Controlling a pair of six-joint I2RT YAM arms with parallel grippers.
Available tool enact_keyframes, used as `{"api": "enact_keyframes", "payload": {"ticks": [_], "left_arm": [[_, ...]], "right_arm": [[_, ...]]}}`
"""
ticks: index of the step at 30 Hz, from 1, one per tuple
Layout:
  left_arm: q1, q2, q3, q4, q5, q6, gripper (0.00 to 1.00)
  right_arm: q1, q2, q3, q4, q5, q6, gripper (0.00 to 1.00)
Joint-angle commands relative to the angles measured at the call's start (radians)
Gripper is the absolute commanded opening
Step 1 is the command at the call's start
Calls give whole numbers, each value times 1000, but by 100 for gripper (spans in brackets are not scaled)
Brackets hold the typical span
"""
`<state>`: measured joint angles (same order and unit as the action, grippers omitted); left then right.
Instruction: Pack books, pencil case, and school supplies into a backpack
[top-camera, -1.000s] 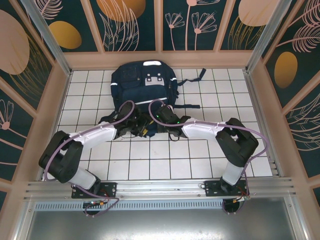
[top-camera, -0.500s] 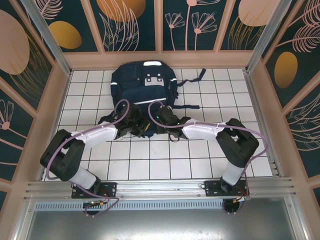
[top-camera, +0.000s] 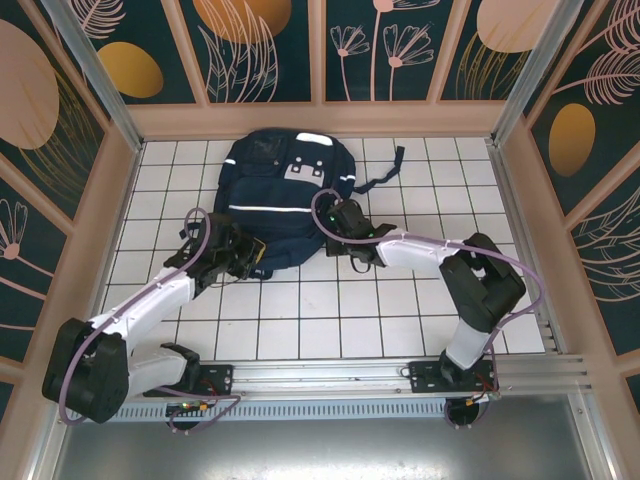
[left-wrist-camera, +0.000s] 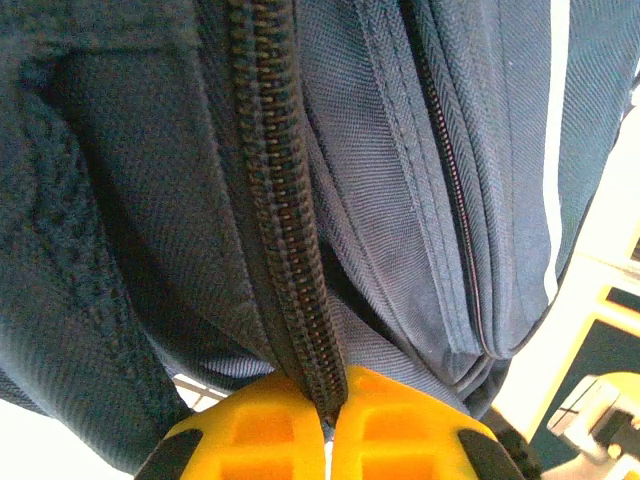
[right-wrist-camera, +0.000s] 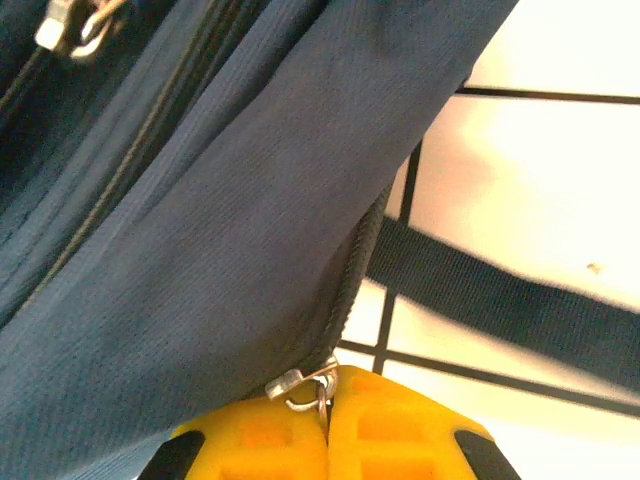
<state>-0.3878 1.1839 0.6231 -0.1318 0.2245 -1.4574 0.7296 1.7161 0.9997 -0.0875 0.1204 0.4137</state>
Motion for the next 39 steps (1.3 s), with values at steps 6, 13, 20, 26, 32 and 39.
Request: {"api": "enact_keyframes", "payload": {"ticks": [6,13,20,26,32,39], "left_arm": [[48,-81,3,-174,-78,126,0],[52,-117,26,-252,-63,209,0],[53,-136,23,-270,-50,239,0],[51,-110,16,-210,9,245,0],[50,-88,-9,-87,56,171,0],[28,4,28,-46,61,159,0]], "right_arm": [[-177,143,158,-25,173,-88,0],[-275,283,336,-53,152,-94,0],[-351,383,489,-140,134,-26,0],[-373,390,531,-149,77,-18,0],[-365,314,477,-131,9,-19,27],[-371,111,336,-145,47,-31,45]]}}
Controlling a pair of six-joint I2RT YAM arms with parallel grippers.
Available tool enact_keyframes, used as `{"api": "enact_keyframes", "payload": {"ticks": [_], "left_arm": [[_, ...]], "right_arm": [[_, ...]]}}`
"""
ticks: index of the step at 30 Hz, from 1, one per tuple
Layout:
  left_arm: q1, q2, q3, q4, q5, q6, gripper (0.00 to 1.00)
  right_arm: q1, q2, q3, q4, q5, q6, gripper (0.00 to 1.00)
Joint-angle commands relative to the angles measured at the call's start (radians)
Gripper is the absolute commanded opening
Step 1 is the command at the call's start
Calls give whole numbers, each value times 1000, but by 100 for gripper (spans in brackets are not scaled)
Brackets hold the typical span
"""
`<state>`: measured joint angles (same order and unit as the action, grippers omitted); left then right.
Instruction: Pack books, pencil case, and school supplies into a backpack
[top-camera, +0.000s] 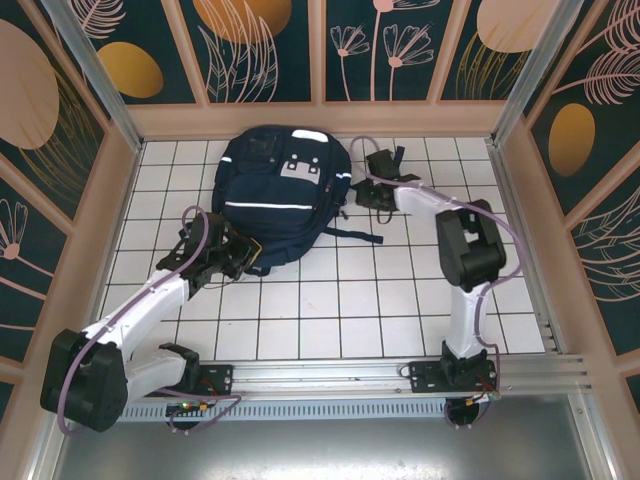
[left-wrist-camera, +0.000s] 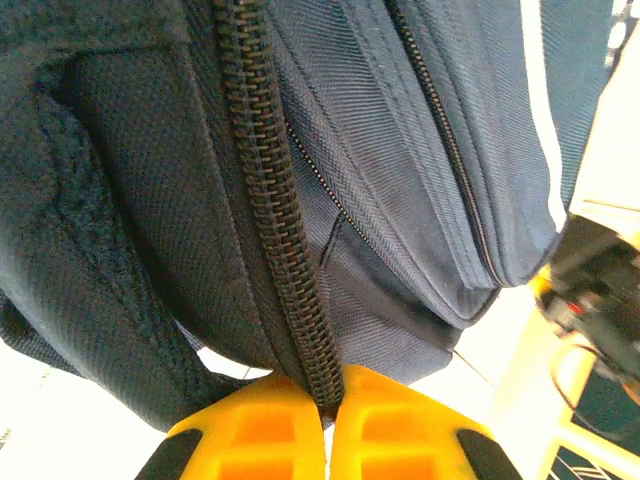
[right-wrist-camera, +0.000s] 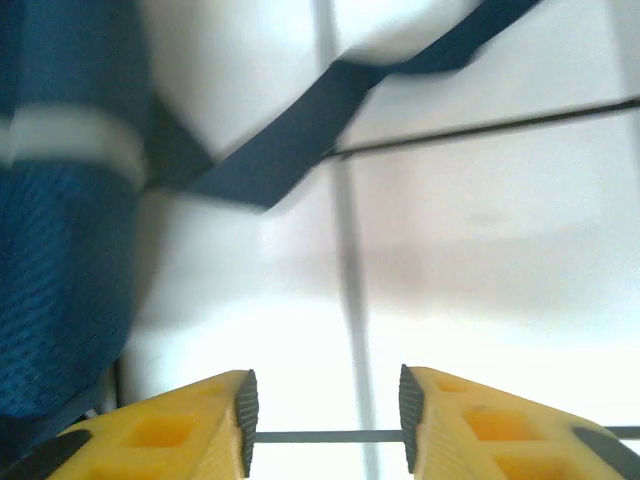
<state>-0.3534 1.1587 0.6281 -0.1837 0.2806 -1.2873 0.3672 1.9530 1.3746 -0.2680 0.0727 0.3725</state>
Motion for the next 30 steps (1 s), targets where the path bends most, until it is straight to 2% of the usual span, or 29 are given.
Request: {"api": "enact_keyframes", "payload": {"ticks": [1,13,14,18,21,22,28,30], "left_arm": [[-15,50,35,11,5,-10,0],[-192,311,235,102,-4,-40,0],[-201,329,257,98,-3,-32,5],[-211,380,338,-9,-35,37,64],[-211,385,431,-128,-110,115,96],[-209,381,456,-164,-143,151,98],[-207,316,594,-324,-375,368,98],[-198,298,628,-354,-458,430,99]], "right_arm": [[-11,-163,-68,35,105,8,47],[-81,-476,-303,34,117,-6,68],[-84,-492,-317,39,117,-6,71],[-94,-583,-385,83,116,-3,91],[-121,-644,-445,130,79,10,97],[-137,-661,-464,144,60,14,98],[-249,-764,-588,245,-52,5,99],[-260,-808,-647,314,-50,-9,99]]}}
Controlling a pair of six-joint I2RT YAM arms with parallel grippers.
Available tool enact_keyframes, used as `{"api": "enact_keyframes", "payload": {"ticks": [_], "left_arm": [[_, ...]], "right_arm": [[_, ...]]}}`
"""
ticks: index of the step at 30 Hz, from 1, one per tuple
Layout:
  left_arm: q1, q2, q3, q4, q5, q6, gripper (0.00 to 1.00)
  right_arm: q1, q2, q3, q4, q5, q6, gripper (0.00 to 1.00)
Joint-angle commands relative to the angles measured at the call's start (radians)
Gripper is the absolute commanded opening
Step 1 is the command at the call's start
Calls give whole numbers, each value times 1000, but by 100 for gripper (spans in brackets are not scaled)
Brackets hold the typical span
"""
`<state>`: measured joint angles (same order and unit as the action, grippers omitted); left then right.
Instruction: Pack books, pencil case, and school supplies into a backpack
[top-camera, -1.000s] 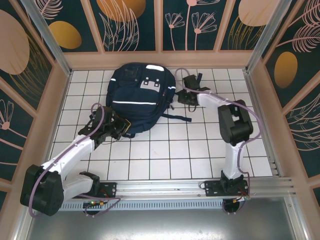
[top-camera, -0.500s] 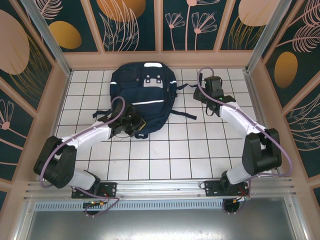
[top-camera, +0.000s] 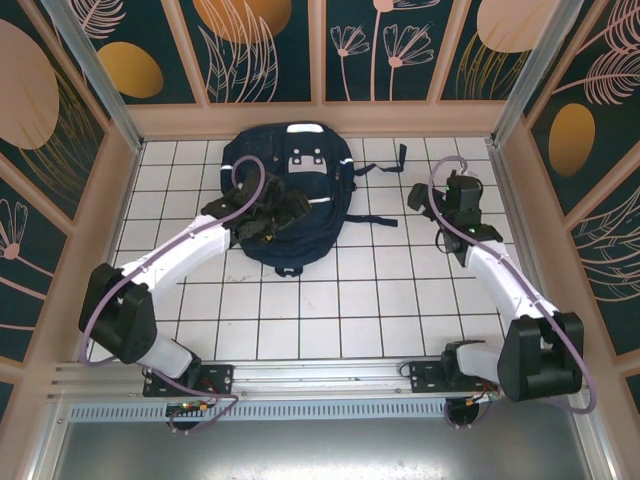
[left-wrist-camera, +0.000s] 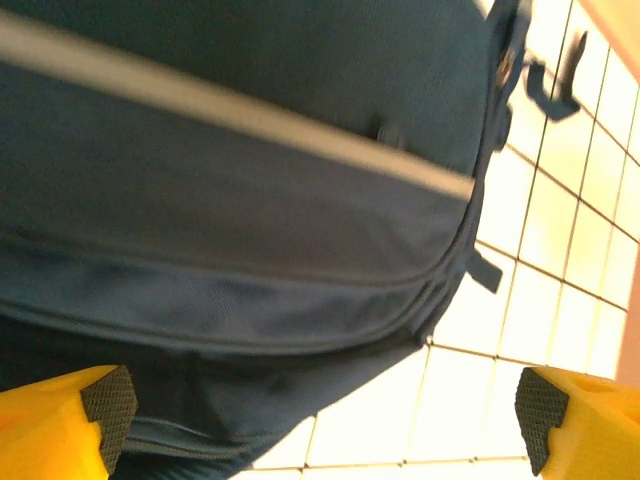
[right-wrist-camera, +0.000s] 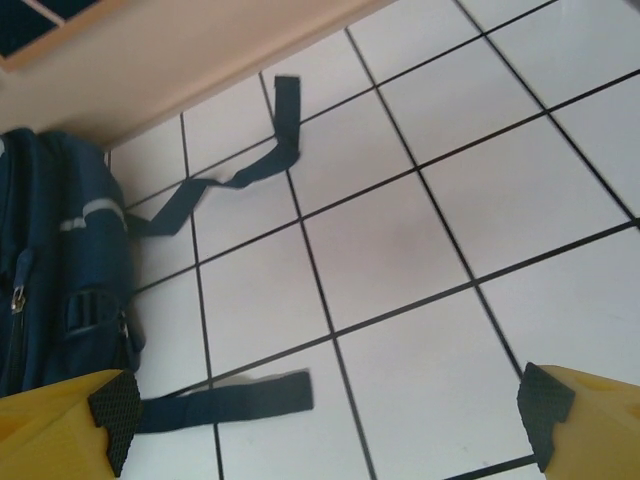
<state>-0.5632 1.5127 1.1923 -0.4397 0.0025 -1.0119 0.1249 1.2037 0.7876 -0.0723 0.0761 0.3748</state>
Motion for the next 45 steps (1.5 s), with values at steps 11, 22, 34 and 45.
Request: {"api": "enact_keyframes", "payload": {"ticks": [11,22,34,45], "left_arm": [[287,-199,-242,213,-635,498,99],[479,-216,-801,1193,-720,795,98],[514,-21,-941,1667,-285,925,99],[530,7,-967,1736,-200,943,99]], "right_arm": [[-27,-190,-344,435,157,-246,99],[-59,79,-460,899,299,-305,99],[-142,270,-558,1275,81,-311,99],[-137,335,-578,1367,71,-324,99]]}}
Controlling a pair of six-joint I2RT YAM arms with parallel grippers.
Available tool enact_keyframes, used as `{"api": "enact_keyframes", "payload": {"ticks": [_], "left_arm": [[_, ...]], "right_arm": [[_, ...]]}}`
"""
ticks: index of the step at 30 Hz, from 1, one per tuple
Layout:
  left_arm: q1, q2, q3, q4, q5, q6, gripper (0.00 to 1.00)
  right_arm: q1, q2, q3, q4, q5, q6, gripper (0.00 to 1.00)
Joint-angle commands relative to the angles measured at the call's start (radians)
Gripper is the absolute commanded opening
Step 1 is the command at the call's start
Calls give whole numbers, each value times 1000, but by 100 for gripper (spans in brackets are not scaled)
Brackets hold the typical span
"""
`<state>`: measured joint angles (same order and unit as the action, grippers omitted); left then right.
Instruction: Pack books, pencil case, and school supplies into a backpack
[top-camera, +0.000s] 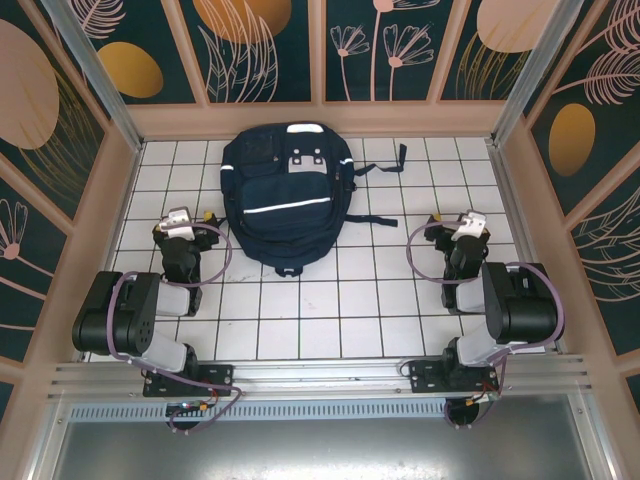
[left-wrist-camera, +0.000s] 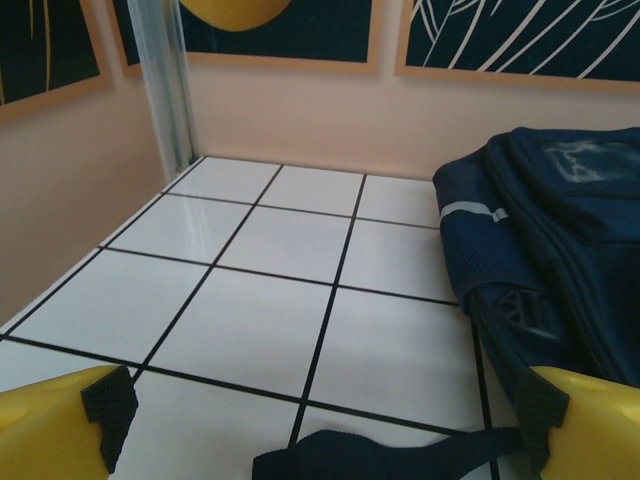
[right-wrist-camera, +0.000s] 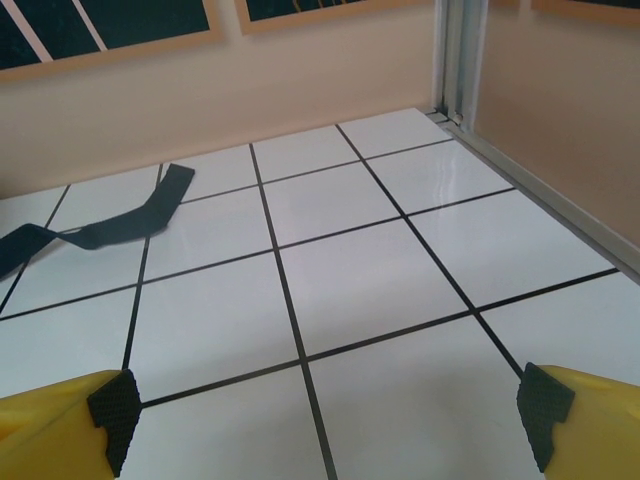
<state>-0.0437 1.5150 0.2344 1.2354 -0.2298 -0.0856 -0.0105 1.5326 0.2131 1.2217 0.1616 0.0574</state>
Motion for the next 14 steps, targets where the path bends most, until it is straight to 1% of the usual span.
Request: {"api": "enact_keyframes", "payload": {"ticks": [1,14], "left_arm": [[10,5,-9,63,32,18,98],[10,5,-9,59,33,18,99]], "right_arm": [[-2,2,-1,61,-14,-5,99],[0,3,-1,65,-16,-6,99]]}}
